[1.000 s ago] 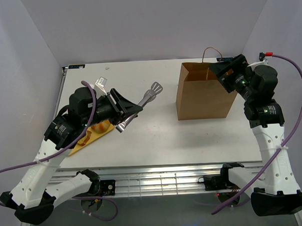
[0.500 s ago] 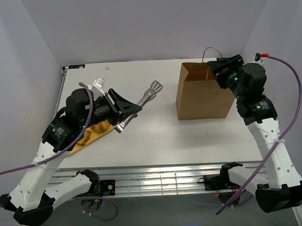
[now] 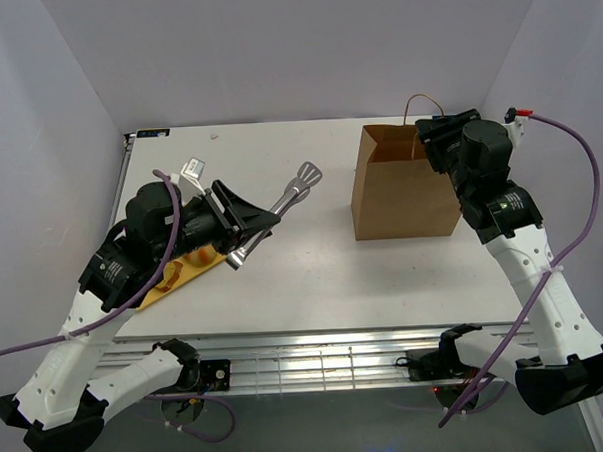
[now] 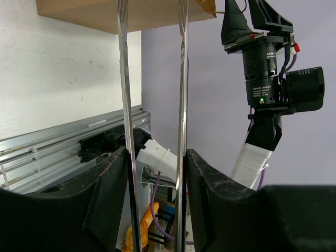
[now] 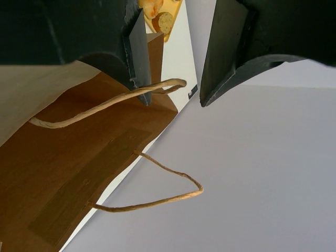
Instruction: Place the fake bread into the paper bag
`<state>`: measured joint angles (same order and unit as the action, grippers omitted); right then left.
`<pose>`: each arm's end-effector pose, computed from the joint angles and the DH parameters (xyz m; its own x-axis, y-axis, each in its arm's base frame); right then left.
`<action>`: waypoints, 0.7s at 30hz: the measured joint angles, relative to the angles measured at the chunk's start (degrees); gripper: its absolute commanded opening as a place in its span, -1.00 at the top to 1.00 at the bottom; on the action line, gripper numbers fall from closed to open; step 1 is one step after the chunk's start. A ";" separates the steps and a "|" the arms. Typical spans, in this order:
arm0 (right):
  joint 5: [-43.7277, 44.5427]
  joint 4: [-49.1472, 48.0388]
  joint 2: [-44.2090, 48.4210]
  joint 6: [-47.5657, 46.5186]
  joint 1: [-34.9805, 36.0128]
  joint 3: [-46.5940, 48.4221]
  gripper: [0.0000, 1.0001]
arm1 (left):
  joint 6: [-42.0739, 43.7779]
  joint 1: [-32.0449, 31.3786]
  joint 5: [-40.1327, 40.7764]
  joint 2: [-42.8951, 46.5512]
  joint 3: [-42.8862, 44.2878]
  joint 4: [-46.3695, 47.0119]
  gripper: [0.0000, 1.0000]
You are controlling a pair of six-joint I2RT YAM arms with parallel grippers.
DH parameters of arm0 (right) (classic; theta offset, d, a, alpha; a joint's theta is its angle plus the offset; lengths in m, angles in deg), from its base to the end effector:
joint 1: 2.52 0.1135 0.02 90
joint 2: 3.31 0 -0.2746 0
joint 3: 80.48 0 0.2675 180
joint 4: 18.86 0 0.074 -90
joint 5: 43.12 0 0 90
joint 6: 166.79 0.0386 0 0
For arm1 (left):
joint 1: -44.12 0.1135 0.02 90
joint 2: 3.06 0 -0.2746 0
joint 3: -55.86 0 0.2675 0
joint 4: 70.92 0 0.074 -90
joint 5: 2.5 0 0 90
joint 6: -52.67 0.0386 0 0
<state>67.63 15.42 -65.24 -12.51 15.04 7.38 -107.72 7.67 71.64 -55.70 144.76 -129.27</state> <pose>0.2332 0.0595 0.4568 -0.0132 0.8795 -0.4757 0.1473 0.4723 0.8690 0.1321 -0.1107 0.4482 -0.8318 -0.5122 -0.2142 -0.0248 0.4197 -0.9073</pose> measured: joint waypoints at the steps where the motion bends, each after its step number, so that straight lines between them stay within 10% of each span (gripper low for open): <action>1: 0.57 -0.02 -0.26 -0.11 0.15 0.07 0.04 | -0.04 0.00 0.00 0.15 -0.13 -0.02 -0.11; 11: 5.22 -0.94 -2.78 -4.90 2.49 0.09 0.14 | -0.07 0.00 -0.02 0.17 -0.20 0.37 -0.11; 21: 5.84 -5.25 -6.27 -14.47 3.19 1.36 0.80 | -0.13 0.00 0.68 0.31 -0.24 0.02 -0.11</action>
<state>73.47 10.18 -71.52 -26.98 18.23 8.73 -107.85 7.67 72.32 -55.39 144.52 -129.24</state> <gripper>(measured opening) 0.163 0.560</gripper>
